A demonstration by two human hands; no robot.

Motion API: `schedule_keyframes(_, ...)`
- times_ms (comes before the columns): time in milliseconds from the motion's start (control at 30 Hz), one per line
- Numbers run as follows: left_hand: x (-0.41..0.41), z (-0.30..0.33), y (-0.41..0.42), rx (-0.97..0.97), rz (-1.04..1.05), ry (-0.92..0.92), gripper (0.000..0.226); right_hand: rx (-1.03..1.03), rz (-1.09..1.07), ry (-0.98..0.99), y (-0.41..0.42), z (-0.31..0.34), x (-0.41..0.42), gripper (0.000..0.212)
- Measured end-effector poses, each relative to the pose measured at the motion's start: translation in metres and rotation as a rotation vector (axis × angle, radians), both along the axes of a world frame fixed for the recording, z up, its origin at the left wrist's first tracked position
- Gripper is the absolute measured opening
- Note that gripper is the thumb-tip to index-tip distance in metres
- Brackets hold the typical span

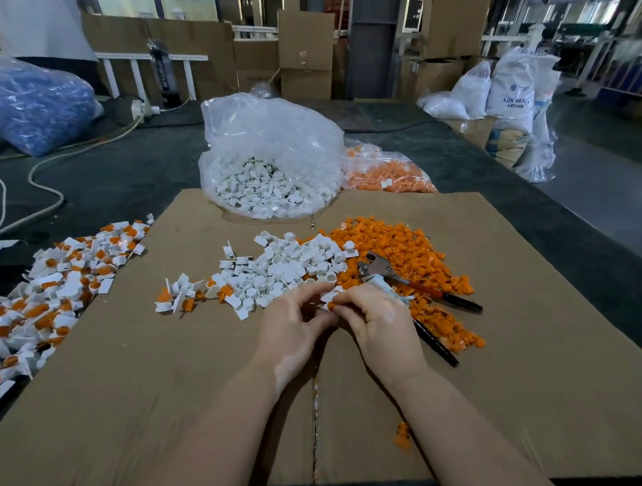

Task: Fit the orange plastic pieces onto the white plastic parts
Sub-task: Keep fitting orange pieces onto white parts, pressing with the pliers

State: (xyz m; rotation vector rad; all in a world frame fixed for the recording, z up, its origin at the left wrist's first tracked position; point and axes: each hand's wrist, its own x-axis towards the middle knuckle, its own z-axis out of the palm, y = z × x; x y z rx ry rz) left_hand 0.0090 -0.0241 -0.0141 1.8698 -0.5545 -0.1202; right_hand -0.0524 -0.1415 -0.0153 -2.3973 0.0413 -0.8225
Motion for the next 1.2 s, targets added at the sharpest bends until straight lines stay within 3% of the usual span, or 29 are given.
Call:
schedule_keyframes(200,0.0005,-0.0049,-0.0009,0.082,0.019,-0.123,0.033,-0.117,0.004,-0.027,0.0010,0.0022,-0.0010,0.001)
schedule_keyframes(433,0.0005,-0.0068,-0.0010,0.184,0.000,-0.280,0.033,-0.163,-0.013,-0.047,0.0020,0.0020,-0.0013,0.012)
schedule_keyframes(1067,-0.0008,-0.0059,-0.0012,0.201,-0.034,-0.309,0.029,-0.176,-0.051,-0.061,0.0024,0.0001,-0.0021,0.018)
schedule_keyframes(1200,0.0001,-0.0049,-0.0005,0.178,-0.012,-0.260,0.030,-0.111,-0.027,-0.057,0.0012,-0.0006,-0.0019,0.007)
